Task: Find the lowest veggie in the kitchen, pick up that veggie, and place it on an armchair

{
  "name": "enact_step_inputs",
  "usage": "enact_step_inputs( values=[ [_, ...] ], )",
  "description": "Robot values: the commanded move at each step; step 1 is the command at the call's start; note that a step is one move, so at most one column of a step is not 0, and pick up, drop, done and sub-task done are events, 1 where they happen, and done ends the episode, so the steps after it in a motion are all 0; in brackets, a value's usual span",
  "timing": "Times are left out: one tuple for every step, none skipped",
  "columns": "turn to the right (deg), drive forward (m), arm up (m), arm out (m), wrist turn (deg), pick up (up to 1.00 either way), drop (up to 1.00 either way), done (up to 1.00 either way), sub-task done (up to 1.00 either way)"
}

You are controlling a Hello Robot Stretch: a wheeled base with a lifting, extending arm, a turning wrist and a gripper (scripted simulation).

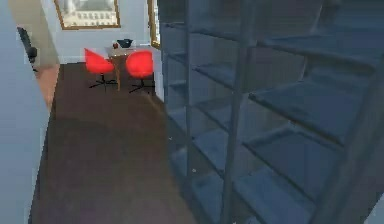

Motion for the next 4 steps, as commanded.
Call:
enact_step_inputs(
  values=[
    [-30.0, 0.00, 0.00, 0.00, 0.0, 0.00, 0.00, 0.00, 0.00],
    [0.0, 1.00, 0.00, 0.00, 0.0, 0.00, 0.00, 0.00, 0.00],
    [0.0, 1.00, 0.00, 0.00, 0.0, 0.00, 0.00, 0.00, 0.00],
    [-3.0, 0.00, 0.00, 0.00, 0.0, 0.00, 0.00, 0.00, 0.00]
  ],
)
